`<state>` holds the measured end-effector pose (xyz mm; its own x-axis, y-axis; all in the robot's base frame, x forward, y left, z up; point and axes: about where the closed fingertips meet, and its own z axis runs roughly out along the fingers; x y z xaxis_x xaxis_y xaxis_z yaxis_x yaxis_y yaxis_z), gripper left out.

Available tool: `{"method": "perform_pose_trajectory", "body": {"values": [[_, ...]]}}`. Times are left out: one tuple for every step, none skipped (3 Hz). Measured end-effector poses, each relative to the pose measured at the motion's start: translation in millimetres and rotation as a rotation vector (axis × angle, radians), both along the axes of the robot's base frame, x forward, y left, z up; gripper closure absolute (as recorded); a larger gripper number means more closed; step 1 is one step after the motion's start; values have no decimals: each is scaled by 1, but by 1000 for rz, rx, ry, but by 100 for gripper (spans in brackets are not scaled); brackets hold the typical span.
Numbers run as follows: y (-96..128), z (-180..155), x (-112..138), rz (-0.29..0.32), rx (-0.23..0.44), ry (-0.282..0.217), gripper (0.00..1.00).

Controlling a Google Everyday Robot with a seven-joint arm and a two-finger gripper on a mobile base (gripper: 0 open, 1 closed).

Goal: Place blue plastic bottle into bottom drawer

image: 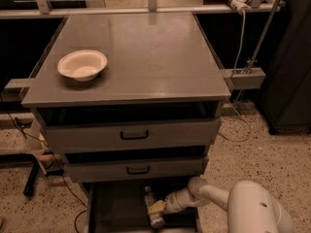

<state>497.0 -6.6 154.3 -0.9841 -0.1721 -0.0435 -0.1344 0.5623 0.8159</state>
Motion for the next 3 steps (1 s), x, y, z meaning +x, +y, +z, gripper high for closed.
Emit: {"method": "perform_pose_trajectory", "body": {"values": [[0,0,0,0,0,0,36],[0,0,0,0,0,0,11],[0,0,0,0,0,0,0]]}}
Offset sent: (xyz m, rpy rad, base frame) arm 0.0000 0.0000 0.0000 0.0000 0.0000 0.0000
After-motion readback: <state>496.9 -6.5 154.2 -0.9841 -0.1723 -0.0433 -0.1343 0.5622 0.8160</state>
